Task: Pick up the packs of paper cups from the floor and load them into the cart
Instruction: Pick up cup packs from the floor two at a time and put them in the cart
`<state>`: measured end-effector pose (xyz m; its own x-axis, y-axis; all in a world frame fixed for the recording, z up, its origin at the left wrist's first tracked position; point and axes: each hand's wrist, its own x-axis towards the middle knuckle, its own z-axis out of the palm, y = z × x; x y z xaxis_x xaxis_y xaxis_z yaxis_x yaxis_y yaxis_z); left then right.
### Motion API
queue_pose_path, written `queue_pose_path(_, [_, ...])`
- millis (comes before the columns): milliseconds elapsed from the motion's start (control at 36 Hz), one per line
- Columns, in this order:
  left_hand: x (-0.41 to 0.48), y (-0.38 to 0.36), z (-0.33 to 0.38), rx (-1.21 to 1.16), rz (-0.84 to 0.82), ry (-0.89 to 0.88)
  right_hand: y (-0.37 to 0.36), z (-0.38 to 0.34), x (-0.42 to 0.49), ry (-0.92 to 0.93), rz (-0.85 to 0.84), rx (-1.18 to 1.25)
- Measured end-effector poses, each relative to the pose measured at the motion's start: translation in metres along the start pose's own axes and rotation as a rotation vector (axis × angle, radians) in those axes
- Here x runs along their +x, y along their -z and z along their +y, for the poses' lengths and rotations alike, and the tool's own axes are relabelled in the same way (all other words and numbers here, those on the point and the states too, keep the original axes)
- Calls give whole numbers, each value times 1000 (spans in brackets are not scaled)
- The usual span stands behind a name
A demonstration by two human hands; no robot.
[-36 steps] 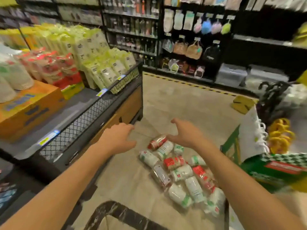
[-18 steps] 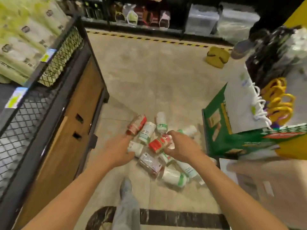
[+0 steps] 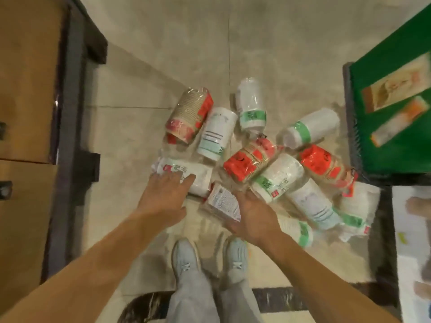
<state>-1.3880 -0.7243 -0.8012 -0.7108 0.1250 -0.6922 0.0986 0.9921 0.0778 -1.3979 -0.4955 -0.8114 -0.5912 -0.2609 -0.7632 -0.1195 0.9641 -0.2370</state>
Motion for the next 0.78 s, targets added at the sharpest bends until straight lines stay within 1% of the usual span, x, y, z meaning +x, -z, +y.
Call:
queue_pose_path(83, [78,-58,-4,113,20,-23,-52,18,70,10,51,3])
queue_pose_path(139, [123,-93,-7,172,-1,-27,-86,30,108,20,88,2])
queue_pose_path(194, [157,-125,-8,213,-8,-31,-117,42,140,16,50,-10])
queue_pose_path(250, [179,-153,-8,229,21,-47,-144,52,163,1,-12,-1])
queue_pose_path(278, [186,-164,-7,224,36,-50,-154,56,171,-4,-13,-10])
queue_pose_path(389, [200,-180,-10,229,169,-44,-179,68,183,34,129,-97])
queue_pose_path(472, [197,-170,-16,187,164,-56,-173,67,177,44,139,-21])
queue_pose_path(528, [186,-158,-19,80,174,-10,-157,61,166,26,142,61])
queue_pose_path(611, [153,-136,-25,-166,263,147,-124,49,144,18,191,159])
queue_pose_path(694, [104,-108,-37,-564,329,342,-77,31,108,55,247,281])
queue_pose_path(778, [44,-69,-52,-1003,363,451,-15,3,65,103,312,348])
